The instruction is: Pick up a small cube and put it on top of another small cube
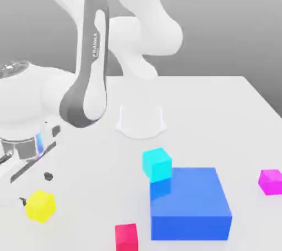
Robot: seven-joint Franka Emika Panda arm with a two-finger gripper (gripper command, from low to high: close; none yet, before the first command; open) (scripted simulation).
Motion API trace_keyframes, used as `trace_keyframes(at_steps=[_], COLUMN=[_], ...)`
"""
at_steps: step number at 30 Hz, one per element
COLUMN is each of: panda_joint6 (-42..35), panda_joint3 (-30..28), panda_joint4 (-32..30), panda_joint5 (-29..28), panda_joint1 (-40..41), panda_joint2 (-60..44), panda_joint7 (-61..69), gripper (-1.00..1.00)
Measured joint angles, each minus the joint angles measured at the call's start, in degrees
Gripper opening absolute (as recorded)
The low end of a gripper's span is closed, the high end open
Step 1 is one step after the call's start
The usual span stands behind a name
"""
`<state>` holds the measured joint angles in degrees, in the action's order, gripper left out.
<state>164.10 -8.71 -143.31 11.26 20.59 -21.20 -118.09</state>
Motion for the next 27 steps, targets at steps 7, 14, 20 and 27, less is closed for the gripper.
trace_keyframes(at_steps=[7,14,20,27], panda_joint6=[2.22,-6.27,-9.72,-13.2], panda_joint3=[1.37,-2.36,-0.14,2.6], panda_joint4=[0.54,-1.55,-0.05,1.89], panda_joint5=[1.12,-4.33,-5.65,-8.05], panda_joint1=[1.14,-2.44,-9.12,-17.13], panda_joint2=[-2.67,7.92,9.77,11.53], panda_joint7=[0.78,-4.63,-16.97,-32.71], gripper=[-1.0,-1.0,-1.0,-1.0])
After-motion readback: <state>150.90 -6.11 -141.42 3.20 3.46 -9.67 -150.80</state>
